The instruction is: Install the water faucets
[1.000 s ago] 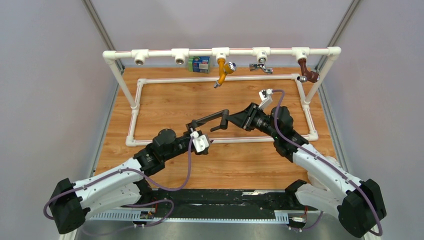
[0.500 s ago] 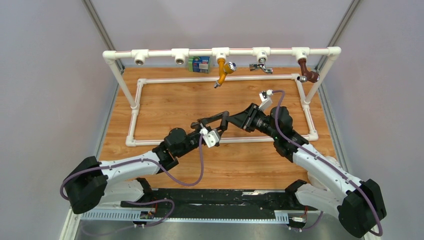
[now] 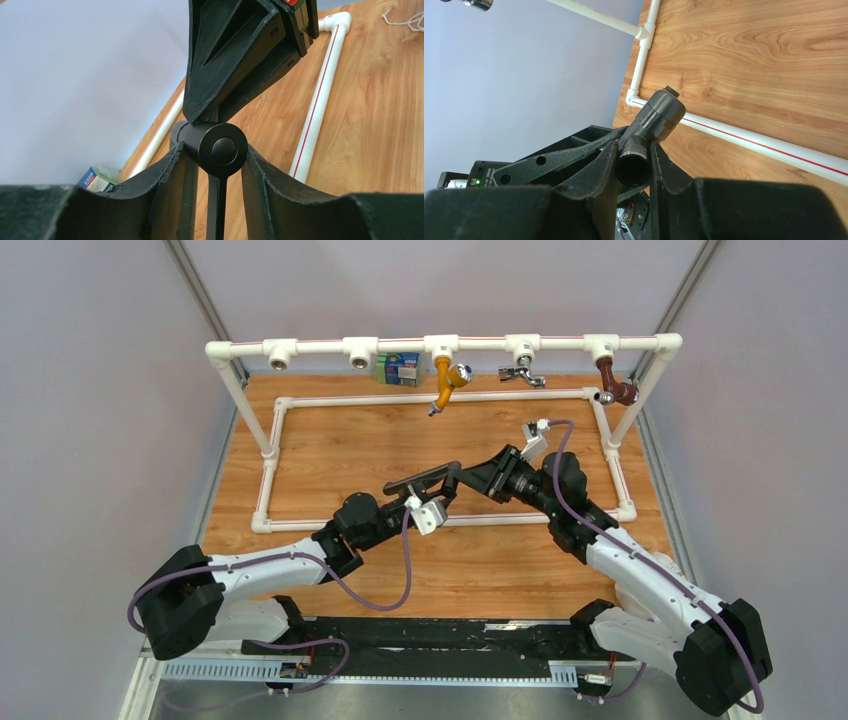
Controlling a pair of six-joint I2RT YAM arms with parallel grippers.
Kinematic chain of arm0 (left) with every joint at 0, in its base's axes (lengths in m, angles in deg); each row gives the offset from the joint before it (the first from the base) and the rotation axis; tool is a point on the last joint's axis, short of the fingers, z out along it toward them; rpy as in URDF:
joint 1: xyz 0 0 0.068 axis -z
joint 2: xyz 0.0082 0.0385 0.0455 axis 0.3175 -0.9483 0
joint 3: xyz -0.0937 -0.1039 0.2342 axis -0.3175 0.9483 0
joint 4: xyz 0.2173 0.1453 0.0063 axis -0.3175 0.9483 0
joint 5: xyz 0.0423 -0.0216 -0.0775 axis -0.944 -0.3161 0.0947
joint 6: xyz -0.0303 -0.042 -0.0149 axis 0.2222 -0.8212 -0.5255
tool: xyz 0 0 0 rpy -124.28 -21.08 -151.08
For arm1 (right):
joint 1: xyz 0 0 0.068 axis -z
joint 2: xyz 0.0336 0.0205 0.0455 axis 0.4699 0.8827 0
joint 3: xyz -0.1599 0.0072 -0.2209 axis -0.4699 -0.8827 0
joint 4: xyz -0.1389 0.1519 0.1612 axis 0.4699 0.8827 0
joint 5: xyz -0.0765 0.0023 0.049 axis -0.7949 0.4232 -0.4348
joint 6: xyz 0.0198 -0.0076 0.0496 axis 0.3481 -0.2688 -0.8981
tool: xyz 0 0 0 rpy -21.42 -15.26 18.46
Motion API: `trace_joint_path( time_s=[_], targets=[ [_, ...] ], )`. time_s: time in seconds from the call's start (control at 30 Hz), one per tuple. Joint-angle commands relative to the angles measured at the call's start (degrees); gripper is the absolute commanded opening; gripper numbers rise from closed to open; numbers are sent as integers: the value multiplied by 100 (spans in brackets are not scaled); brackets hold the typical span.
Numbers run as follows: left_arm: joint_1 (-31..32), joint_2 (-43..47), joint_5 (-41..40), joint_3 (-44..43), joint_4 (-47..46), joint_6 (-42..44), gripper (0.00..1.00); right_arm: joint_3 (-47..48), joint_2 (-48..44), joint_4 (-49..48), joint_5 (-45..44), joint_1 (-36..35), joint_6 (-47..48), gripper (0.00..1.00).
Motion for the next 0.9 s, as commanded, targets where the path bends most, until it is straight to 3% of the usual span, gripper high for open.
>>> trace_joint_path(
  time_s=[0.0,0.1,0.13,0.2,0.3,0.47,0.67,0.87],
  targets=[
    [30,-33,191,-259,-481,-274,39,116,-78,-364,222,-38,-132,0],
    [30,-16,165,-250,-568,-397,26,107,-51,-347,248,-38,-132,0],
    [30,2,156,-259,-569,-458,14,98,-34,-347,257,-38,-115,1],
    [39,37,7,-276,-499,-563,0,89,-34,-303,231,-38,-36,9],
    [30,212,-588,-451,-16,-1028,0,133,-86,-180,82,-29,253,38],
    [-110,625,-855,-733,1345,-1801,0,291,-314,23,11,147,1193,66],
    [-602,1222,-302,-892,2189,-2567,0,318,-622,-223,-68,173,2319,69],
    [-849,1355,208,-1488,3105,-3216,0,116,-500,-1434,573,165,2145,65]
  ],
)
